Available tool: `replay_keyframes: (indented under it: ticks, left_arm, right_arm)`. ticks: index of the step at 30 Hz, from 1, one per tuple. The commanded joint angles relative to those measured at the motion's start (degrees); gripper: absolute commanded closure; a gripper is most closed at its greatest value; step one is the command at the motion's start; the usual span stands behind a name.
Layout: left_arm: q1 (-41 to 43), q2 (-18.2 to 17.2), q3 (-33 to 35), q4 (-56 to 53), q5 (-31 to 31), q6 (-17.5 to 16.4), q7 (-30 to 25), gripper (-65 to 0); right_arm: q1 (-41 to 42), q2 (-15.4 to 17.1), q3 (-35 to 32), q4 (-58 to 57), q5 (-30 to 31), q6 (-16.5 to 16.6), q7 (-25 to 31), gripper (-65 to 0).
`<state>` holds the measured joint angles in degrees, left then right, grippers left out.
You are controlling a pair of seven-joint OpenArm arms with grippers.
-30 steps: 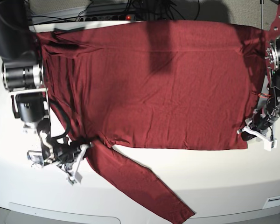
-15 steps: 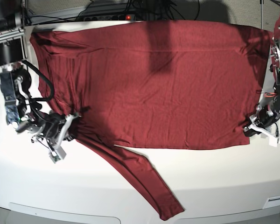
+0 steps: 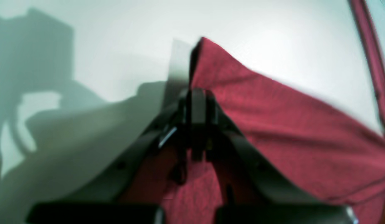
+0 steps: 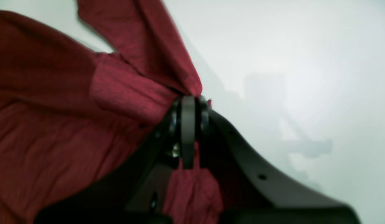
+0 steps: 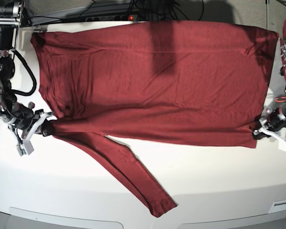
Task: Fold the T-shirt properly
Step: 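Lift the hem with both grippers and fold it toward the collar, then release the folded hem and raise both grippers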
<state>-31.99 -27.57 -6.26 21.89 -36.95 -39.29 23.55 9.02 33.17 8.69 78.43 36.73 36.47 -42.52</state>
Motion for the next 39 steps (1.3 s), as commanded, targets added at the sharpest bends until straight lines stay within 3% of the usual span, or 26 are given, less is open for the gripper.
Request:
replay_keyframes:
  ticks: [1,8,11,16,21,25,39]
  left_arm:
    - [-0.1,-1.4,0.0,3.1,-1.9,-0.7,-0.3,0.0]
    - [14.8,-2.0,-0.1,27.0,-5.3,-0.7,1.1,0.0]
    - [20.7,-3.0,-0.8,35.8,-5.3,4.9,0.1,0.0]
    - [28.2,-3.6,-8.4,45.6,-5.4,5.9,0.7,0.0]
    - [33.7,-3.6,-14.8,51.3,-5.3,5.9,4.5,0.0]
    - [37.9,-3.6,-15.6,53.7,-5.3,5.9,5.4,0.0]
    - [47.3,-3.6,-15.6,56.7,-4.4,5.9,5.6,0.0]
  right_arm:
    - [1.3,1.3,0.7,1.0,1.7,0.2,0.7,0.0]
    - [0.9,1.3,0.7,4.3,5.9,0.4,-2.3,0.0]
    - [-2.0,1.3,1.2,8.9,5.7,1.2,-2.5,0.0]
    - [-9.2,0.8,5.3,15.8,5.7,1.1,-2.5,0.0]
    - [-14.1,0.4,12.2,16.8,9.3,1.1,-2.6,0.0]
    - [-17.6,0.5,15.6,16.8,10.7,1.2,-3.0,0.0]
    - [-28.0,-0.5,16.9,16.8,11.7,2.6,-1.6,0.0]
